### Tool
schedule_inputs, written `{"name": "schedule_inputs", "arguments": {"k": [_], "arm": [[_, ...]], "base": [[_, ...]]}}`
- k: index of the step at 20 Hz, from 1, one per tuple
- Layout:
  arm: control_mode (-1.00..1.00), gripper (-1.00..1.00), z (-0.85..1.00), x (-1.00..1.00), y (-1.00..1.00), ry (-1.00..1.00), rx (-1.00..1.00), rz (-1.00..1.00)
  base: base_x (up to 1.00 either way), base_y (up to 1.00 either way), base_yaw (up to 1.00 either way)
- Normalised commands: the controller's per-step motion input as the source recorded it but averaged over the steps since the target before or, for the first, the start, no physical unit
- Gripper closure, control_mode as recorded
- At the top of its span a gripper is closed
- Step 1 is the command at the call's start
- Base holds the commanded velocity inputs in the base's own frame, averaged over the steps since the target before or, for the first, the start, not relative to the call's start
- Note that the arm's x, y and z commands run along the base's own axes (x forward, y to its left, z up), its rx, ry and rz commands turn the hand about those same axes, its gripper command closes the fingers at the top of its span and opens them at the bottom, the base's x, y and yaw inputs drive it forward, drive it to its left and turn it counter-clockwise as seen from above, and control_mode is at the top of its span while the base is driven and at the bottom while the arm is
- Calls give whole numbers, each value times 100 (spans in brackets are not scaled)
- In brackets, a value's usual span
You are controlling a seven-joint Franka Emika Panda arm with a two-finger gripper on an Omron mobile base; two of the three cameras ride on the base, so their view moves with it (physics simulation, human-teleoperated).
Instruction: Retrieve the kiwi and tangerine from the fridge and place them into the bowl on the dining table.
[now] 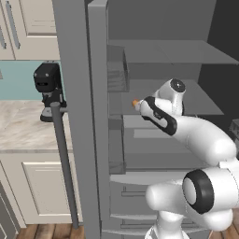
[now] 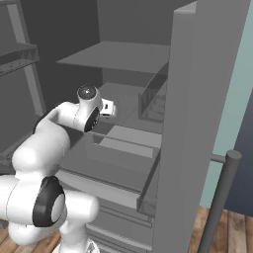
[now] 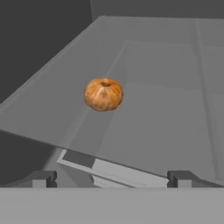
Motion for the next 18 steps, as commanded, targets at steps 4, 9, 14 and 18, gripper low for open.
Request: {"name": "schedule_inputs", "arguments": {"k": [4,9,14,18], "arm": [[-100,-100,0,21,0,8,0,0],[-100,-100,0,15,1,2,0,0],[-100,-100,0,1,5,0,0,0],[-100,-100,0,0,10,0,0,0]], "base": [[0,0,0],[0,0,0],[0,0,0],[0,0,0]]}}
